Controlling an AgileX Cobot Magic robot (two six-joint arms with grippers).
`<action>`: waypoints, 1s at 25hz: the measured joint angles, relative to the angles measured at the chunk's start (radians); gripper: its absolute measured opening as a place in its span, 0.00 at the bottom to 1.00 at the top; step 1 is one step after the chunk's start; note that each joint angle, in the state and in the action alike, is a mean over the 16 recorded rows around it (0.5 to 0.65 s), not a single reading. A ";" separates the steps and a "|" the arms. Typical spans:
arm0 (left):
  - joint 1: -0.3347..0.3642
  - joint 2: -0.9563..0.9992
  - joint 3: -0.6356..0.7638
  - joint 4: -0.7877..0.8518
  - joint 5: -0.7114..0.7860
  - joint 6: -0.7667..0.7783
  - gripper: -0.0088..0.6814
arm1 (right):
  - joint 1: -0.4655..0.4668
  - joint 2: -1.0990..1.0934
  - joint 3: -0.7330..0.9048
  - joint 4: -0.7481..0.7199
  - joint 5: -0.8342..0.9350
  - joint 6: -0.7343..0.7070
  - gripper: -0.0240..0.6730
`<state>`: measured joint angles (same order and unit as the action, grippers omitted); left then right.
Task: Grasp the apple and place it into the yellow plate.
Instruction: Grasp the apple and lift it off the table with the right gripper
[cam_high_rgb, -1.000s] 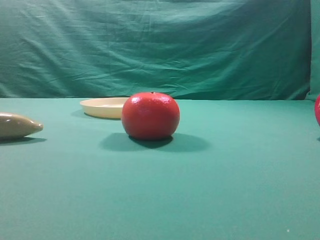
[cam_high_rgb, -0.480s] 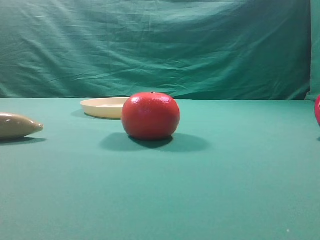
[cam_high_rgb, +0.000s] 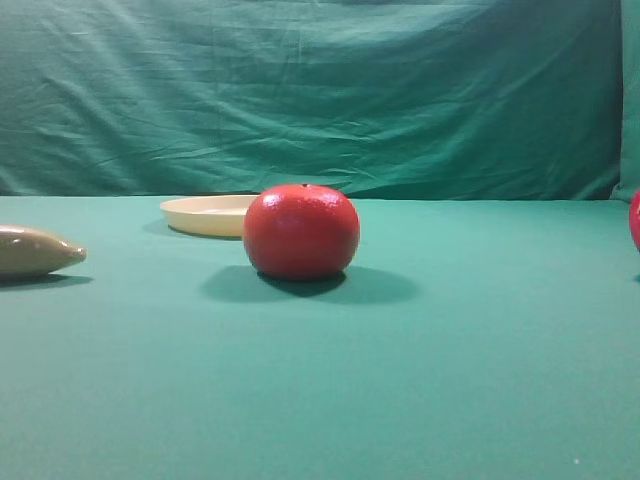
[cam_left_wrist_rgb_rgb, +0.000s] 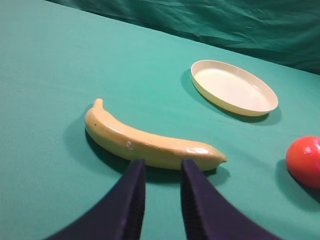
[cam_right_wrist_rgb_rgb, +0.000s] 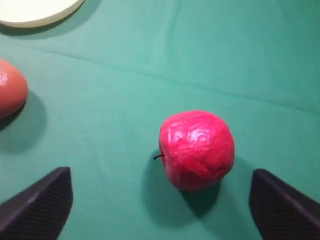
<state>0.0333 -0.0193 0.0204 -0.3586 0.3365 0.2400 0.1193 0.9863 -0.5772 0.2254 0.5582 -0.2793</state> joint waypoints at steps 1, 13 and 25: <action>0.000 0.000 0.000 0.000 0.000 0.000 0.24 | 0.000 0.025 -0.014 -0.012 0.006 0.016 0.92; 0.000 0.000 0.000 0.000 0.000 0.000 0.24 | 0.000 0.404 -0.188 -0.140 0.040 0.101 0.96; 0.000 0.000 0.000 0.000 0.000 0.000 0.24 | 0.000 0.614 -0.306 -0.164 0.026 0.102 0.82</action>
<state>0.0333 -0.0193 0.0204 -0.3586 0.3365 0.2400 0.1193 1.5999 -0.8832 0.0617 0.5840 -0.1774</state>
